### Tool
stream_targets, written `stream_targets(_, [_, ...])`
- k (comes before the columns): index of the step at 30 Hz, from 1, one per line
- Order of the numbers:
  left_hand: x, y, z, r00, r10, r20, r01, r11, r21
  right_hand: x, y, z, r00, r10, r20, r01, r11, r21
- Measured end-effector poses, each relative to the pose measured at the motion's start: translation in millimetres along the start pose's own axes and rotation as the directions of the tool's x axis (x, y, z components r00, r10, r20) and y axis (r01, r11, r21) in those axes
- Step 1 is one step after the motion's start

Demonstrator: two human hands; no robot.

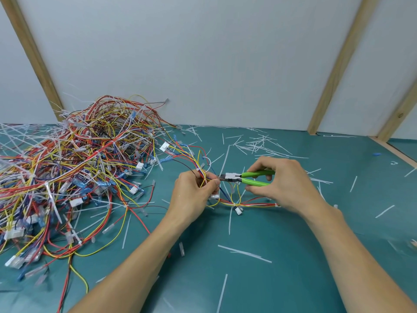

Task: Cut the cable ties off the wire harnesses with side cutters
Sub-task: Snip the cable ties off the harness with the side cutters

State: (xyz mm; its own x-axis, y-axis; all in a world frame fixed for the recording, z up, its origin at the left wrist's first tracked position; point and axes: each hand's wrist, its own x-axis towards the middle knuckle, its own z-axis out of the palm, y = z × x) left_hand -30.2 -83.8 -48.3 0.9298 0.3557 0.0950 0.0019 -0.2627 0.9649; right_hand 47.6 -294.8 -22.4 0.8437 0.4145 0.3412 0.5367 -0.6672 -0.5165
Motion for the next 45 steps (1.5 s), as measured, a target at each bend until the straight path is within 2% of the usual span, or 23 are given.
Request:
stream_targets(10, [2, -2, 0, 1.0, 0.006, 0.009, -0.005, 0.996, -0.094, -2, -3, 0, 0.998, 0.014, -0.059, -0.014, 1.0, 0.008])
stream_targets(15, [4, -3, 0, 0.999, -0.024, 0.031, 0.03, 0.976, -0.215, -1, -3, 8, 0.979, 0.091, -0.185, -0.088, 0.996, 0.024])
stream_targets(17, [5, -2, -1, 0.998, -0.041, 0.058, 0.056, 0.951, -0.304, -1, -6, 13, 0.965, 0.139, -0.221, -0.119, 0.988, 0.101])
stream_targets(19, [5, -2, -3, 0.994, -0.058, 0.096, 0.089, 0.927, -0.363, -1, -13, 17, 0.952, 0.188, -0.241, -0.117, 0.952, 0.283])
stream_targets(23, [7, -1, -5, 0.981, -0.091, 0.17, 0.159, 0.884, -0.44, -1, -30, 15, 0.914, 0.249, -0.319, -0.019, 0.814, 0.581])
stream_targets(26, [8, 4, -6, 0.972, -0.112, 0.208, 0.212, 0.805, -0.555, -2, -36, 9, 0.864, 0.268, -0.426, 0.1, 0.739, 0.667])
stream_targets(29, [10, 7, -7, 0.965, -0.116, 0.234, 0.239, 0.756, -0.609, -5, -41, 5, 0.802, 0.196, -0.564, 0.248, 0.749, 0.614])
stream_targets(32, [10, 7, -9, 0.96, -0.102, 0.262, 0.256, 0.703, -0.664, -9, -44, 8, 0.742, -0.01, -0.67, 0.366, 0.844, 0.392])
stream_targets(34, [10, 7, -10, 0.955, -0.093, 0.282, 0.27, 0.671, -0.691, -12, -48, 14, 0.757, -0.092, -0.647, 0.367, 0.879, 0.304])
stream_targets(36, [10, 8, -10, 0.955, -0.081, 0.286, 0.264, 0.676, -0.688, -13, -53, 21, 0.806, -0.101, -0.583, 0.345, 0.881, 0.324])
stream_targets(40, [9, 6, -6, 0.967, -0.046, 0.249, 0.203, 0.731, -0.652, -12, -54, 29, 0.96, 0.073, -0.271, 0.093, 0.829, 0.552])
stream_targets(43, [7, 4, -5, 0.978, -0.022, 0.205, 0.148, 0.768, -0.623, -9, -39, 31, 0.993, 0.066, -0.093, -0.018, 0.898, 0.44])
stream_targets(45, [8, 4, -6, 0.981, -0.021, 0.193, 0.135, 0.786, -0.603, -9, -33, 33, 0.997, 0.075, -0.027, -0.06, 0.929, 0.364])
